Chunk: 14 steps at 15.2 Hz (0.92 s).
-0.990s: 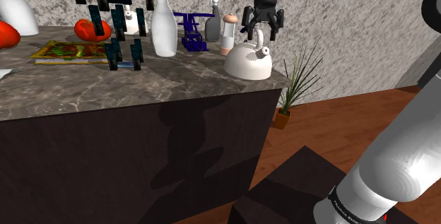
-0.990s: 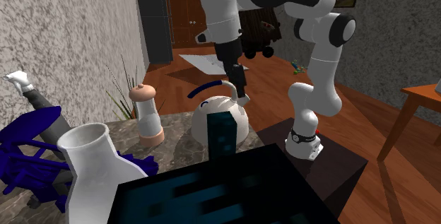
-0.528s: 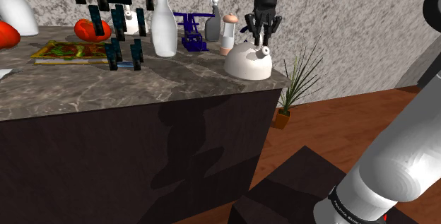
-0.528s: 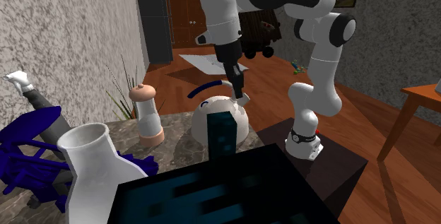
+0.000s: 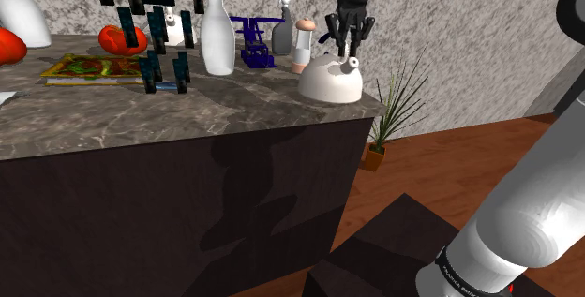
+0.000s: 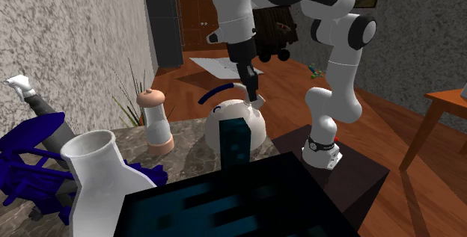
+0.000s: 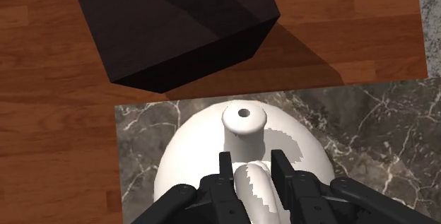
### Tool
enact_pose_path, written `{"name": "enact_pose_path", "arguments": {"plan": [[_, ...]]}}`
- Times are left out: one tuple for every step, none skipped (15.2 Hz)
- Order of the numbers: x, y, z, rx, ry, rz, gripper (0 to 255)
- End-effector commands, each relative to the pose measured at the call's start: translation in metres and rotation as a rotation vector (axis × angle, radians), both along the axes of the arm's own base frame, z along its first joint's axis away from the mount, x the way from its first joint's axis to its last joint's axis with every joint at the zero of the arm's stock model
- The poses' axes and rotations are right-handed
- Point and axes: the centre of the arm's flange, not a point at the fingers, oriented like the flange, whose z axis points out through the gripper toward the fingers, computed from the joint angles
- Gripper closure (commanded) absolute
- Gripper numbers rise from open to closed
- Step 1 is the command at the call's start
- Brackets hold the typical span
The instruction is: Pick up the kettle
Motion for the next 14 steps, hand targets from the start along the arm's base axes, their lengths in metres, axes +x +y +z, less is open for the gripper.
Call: {"name": "enact_pose_path", "arguments": {"plan": [[-0.001, 0.000, 0.011, 0.000, -0.001, 0.000, 255], [-0.001, 0.000, 0.016, 0.000, -0.001, 0.000, 255], [-0.001, 0.000, 0.021, 0.000, -0.001, 0.000, 255], [-0.001, 0.000, 0.027, 0.000, -0.001, 0.000, 255], [-0.001, 0.000, 0.032, 0.000, -0.001, 0.000, 255], [-0.001, 0.000, 0.037, 0.000, -0.001, 0.000, 255], [-0.001, 0.000, 0.042, 0.000, -0.001, 0.000, 255], [-0.001, 0.000, 0.048, 0.000, -0.001, 0.000, 255], [-0.001, 0.000, 0.053, 0.000, -0.001, 0.000, 255], [-0.001, 0.000, 0.058, 0.000, -0.001, 0.000, 255], [-0.001, 0.000, 0.064, 0.000, -0.001, 0.000, 255], [-0.001, 0.000, 0.069, 0.000, -0.001, 0.000, 255], [-0.001, 0.000, 0.070, 0.000, -0.001, 0.000, 255], [-0.001, 0.000, 0.070, 0.000, -0.001, 0.000, 255]]}}
